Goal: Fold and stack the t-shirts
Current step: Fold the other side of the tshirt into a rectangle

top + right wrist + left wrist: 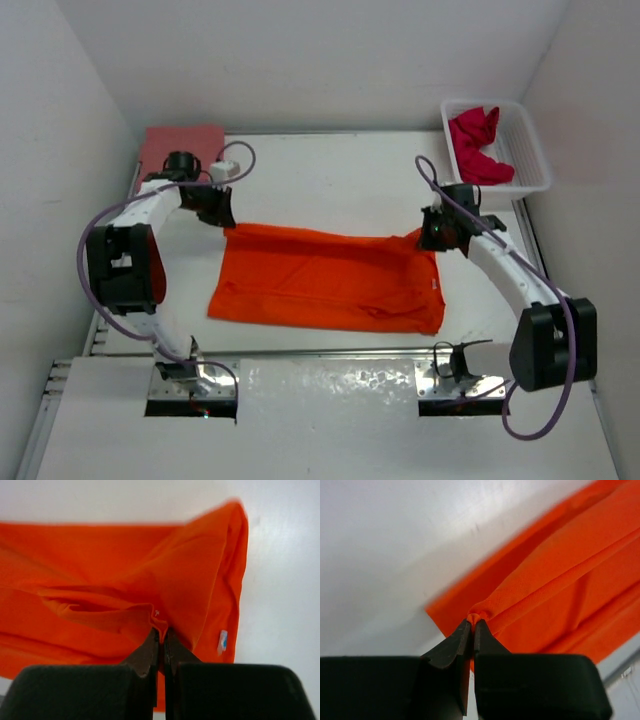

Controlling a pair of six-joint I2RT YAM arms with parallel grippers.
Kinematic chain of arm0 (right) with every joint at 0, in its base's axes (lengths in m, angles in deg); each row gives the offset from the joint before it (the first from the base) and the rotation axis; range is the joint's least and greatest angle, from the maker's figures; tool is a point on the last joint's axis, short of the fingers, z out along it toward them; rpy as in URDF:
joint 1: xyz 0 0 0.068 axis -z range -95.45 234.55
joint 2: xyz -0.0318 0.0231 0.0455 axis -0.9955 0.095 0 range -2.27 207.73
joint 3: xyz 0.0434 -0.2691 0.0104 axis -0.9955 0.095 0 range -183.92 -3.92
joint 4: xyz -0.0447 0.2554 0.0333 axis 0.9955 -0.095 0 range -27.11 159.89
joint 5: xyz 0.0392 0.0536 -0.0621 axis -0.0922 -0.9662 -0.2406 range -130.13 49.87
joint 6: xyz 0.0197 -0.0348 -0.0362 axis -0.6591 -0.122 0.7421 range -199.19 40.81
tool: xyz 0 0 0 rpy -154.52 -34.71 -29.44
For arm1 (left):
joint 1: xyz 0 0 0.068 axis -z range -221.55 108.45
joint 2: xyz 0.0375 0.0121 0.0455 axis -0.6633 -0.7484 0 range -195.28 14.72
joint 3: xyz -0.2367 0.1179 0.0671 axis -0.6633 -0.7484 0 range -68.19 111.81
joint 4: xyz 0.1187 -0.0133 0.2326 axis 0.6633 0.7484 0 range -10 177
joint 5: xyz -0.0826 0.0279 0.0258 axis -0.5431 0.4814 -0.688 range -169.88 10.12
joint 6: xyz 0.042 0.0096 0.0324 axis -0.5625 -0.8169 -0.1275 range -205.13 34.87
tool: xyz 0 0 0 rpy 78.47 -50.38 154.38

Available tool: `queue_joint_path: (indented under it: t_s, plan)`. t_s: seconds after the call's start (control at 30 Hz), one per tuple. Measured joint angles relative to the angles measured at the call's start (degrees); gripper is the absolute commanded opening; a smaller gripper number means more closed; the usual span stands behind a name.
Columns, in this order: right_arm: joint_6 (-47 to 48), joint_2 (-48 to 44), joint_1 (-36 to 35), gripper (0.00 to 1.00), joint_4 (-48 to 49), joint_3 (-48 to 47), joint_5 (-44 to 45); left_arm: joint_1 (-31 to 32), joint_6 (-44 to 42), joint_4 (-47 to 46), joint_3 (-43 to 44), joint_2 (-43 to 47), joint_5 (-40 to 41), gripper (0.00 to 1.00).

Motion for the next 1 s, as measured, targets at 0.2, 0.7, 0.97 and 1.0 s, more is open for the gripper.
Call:
queue_joint_path:
  t_s: [0.2, 0.7, 0.97, 1.0]
  plan:
    - [-2.9, -4.5, 0.0, 0.00, -3.1, 10.9, -1.1, -0.1, -5.7, 8.6, -7.9, -0.5, 2.3, 0.00]
    - [-3.8, -7.4, 0.0, 0.00, -9.6, 15.4, -6.2, -0.1, -9.9, 9.5, -12.9, 2.8, 7.4, 0.00]
    - [-5.0, -6.6, 0.0, 0.00, -9.7, 18.5, -10.3, -0.1, -9.0, 5.6, -16.8, 3.5, 8.9, 0.00]
    - [-5.1, -6.1, 0.0, 0.00, -8.6, 18.4, -10.2, 0.0, -8.5, 4.8, -17.2, 3.4, 9.2, 0.00]
